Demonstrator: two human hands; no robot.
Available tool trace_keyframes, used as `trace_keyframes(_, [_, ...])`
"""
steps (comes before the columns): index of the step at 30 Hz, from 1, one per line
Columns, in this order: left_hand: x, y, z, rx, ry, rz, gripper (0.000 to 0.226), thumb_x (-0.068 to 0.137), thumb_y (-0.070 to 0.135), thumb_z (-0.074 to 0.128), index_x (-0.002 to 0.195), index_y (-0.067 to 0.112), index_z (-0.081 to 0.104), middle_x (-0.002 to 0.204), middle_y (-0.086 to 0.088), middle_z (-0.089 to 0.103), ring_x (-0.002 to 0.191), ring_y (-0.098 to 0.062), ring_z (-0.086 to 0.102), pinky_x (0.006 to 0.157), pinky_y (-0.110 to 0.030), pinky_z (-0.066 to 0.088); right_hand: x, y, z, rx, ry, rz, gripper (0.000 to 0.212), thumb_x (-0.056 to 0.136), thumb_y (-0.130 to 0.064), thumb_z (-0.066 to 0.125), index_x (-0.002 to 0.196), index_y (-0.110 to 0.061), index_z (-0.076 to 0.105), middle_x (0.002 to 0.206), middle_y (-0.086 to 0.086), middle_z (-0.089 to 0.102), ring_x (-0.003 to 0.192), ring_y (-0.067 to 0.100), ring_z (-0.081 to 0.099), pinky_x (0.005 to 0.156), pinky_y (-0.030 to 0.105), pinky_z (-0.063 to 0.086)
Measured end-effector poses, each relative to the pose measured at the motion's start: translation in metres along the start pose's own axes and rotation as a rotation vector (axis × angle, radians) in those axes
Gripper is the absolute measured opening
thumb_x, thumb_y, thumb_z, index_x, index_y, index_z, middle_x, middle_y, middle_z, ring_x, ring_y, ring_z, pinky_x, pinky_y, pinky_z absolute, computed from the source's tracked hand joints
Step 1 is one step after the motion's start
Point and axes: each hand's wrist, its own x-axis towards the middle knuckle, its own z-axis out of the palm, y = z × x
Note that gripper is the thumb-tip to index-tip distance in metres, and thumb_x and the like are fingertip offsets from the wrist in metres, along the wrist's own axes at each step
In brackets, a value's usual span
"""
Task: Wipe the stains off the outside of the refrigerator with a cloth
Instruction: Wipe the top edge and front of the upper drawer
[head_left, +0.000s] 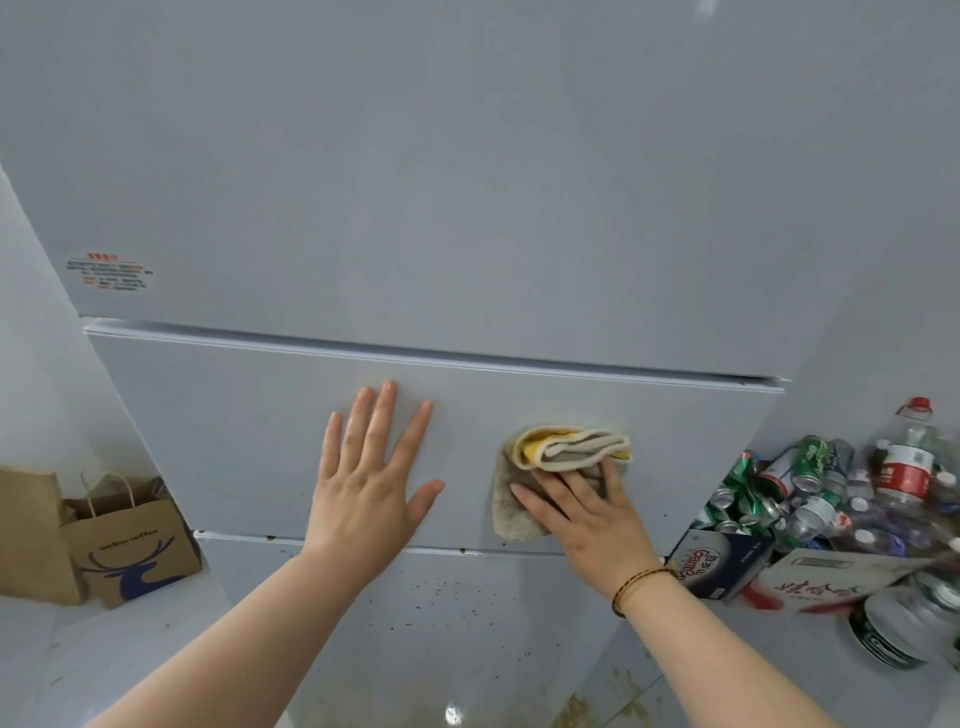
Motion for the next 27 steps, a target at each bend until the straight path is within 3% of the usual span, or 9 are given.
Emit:
trace_keyframes(2, [-0.001,0.002,0.005,0.005,0.007,-0.004,0.060,0.091,0.057,0.001,0.141,0.024,0.011,0.154,-0.008,0.001,0.141,-0.014,-0.019,0.112,-0.037,-0.003,0.002,0.016,-0.006,0.007,0.014,-0.019,0.063,0.086,-0.005,0.021,0.146,-0.020,0.011,0.143,0.002,0.020,0.139,0.023,0.005,0.114,0.053,-0.006])
trace_keyframes(5, [-0.001,0.004,0.007,-0.008,0.022,-0.019,0.063,0.090,0.055,0.016,0.144,0.023,0.014,0.154,-0.010,0.000,0.140,-0.014,-0.020,0.113,-0.034,-0.005,0.019,0.041,-0.023,0.090,0.152,0.347,0.046,0.083,-0.018,0.039,0.129,-0.023,0.037,0.137,0.008,0.029,0.133,0.022,0.013,0.111,0.053,0.002])
trace_keyframes(9, [0.001,0.008,0.008,-0.030,0.027,-0.035,0.064,0.079,0.042,0.034,0.135,0.011,0.029,0.141,-0.019,0.020,0.140,-0.013,-0.020,0.110,-0.033,0.003,0.029,0.066,-0.029,0.244,0.234,0.857,0.056,0.079,-0.023,0.042,0.133,-0.016,0.028,0.139,0.018,0.022,0.130,0.035,0.016,0.111,0.045,0.002])
trace_keyframes(12, [0.000,0.009,0.006,-0.038,-0.015,-0.052,0.068,0.077,0.044,0.034,0.135,0.011,0.029,0.141,-0.020,0.020,0.140,-0.013,-0.020,0.111,-0.025,-0.010,0.016,0.053,-0.026,0.394,0.188,1.083,0.062,0.082,-0.026,0.039,0.139,-0.008,0.023,0.145,0.028,0.022,0.131,0.037,0.012,0.109,0.058,0.010])
trace_keyframes(14, [0.000,0.010,0.005,-0.045,-0.034,-0.068,0.068,0.076,0.045,0.034,0.135,0.010,0.029,0.141,-0.020,0.019,0.140,-0.013,-0.020,0.111,-0.024,-0.011,0.002,0.031,-0.026,0.561,0.102,1.231,0.068,0.084,-0.034,0.035,0.144,-0.010,0.013,0.146,0.020,0.008,0.136,0.038,0.008,0.107,0.061,0.015])
trace_keyframes(17, [0.000,0.009,0.006,-0.040,-0.049,-0.069,0.068,0.078,0.045,0.033,0.135,0.010,0.029,0.141,-0.021,0.019,0.140,-0.013,-0.021,0.111,-0.024,-0.011,-0.014,0.012,-0.026,0.713,-0.048,1.322,0.060,0.087,-0.038,0.035,0.136,-0.017,0.007,0.143,0.004,-0.006,0.140,0.037,0.002,0.113,0.052,0.012])
trace_keyframes(20, [0.001,0.010,0.006,-0.046,-0.065,-0.072,0.066,0.089,0.055,0.019,0.136,0.010,0.028,0.141,-0.023,0.018,0.140,-0.014,-0.021,0.111,-0.024,-0.011,-0.014,0.015,-0.031,0.766,-0.091,1.361,0.058,0.093,-0.015,0.045,0.141,-0.013,0.011,0.142,-0.003,-0.010,0.142,0.031,-0.004,0.116,0.045,0.007])
trace_keyframes(25, [0.002,0.010,0.007,-0.049,-0.053,-0.076,0.068,0.083,0.052,0.027,0.136,0.009,0.028,0.141,-0.023,0.018,0.140,-0.014,-0.022,0.111,-0.025,-0.011,0.004,0.054,-0.046,0.695,0.038,1.250,0.054,0.088,-0.018,0.033,0.139,-0.001,0.032,0.149,0.015,0.008,0.135,0.028,0.002,0.109,0.046,0.009])
trace_keyframes(27, [0.002,0.011,0.007,-0.050,-0.043,-0.071,0.069,0.078,0.048,0.032,0.135,0.008,0.030,0.140,-0.024,0.018,0.140,-0.014,-0.022,0.111,-0.025,-0.012,0.017,0.070,-0.054,0.649,0.050,1.265,0.051,0.087,-0.005,0.039,0.138,0.001,0.034,0.151,0.022,0.013,0.139,0.034,0.006,0.111,0.050,0.013])
